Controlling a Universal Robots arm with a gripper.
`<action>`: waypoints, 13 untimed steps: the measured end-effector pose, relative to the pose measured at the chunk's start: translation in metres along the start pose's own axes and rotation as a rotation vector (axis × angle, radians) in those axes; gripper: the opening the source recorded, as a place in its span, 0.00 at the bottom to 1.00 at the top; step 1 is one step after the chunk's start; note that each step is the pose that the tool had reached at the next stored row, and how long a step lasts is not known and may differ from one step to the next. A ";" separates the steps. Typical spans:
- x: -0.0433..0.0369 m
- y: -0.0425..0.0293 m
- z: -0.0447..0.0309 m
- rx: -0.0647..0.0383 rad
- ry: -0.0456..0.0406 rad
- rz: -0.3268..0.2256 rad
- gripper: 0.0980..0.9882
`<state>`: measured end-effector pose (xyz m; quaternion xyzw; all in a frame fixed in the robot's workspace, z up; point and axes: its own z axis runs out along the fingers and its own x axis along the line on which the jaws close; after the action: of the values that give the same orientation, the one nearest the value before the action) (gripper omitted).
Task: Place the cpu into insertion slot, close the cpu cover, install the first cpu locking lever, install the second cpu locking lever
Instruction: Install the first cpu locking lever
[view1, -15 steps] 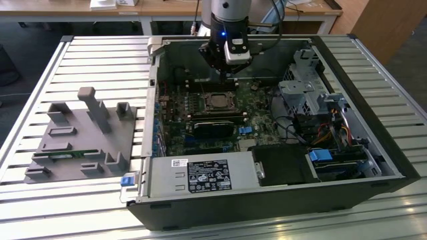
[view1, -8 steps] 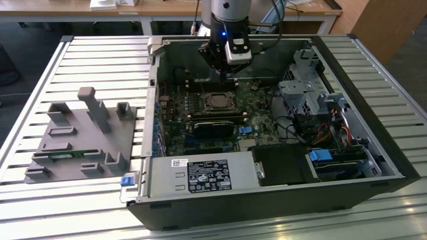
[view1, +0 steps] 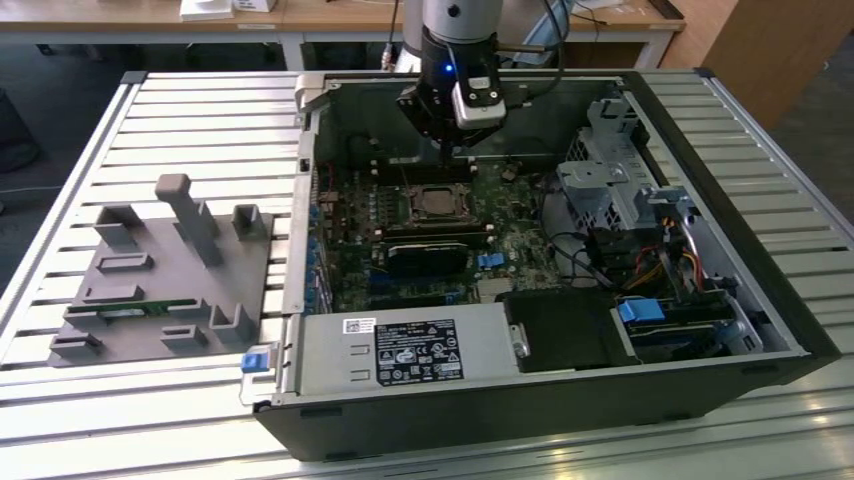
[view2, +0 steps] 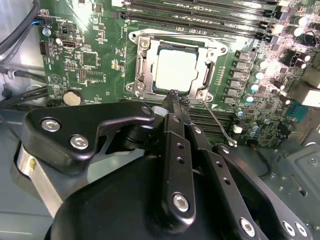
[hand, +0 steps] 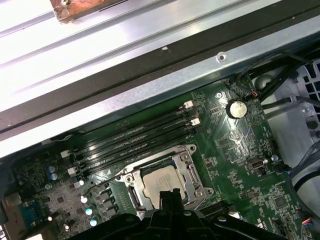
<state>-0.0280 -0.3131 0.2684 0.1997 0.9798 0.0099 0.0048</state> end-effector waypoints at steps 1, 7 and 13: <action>0.0000 0.0000 0.0000 0.000 0.0001 -0.004 0.02; 0.0000 0.0000 0.0000 0.000 0.0005 -0.023 0.02; 0.0015 -0.0007 0.0000 0.000 0.0005 -0.025 0.02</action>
<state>-0.0297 -0.3131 0.2684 0.1874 0.9822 0.0099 0.0048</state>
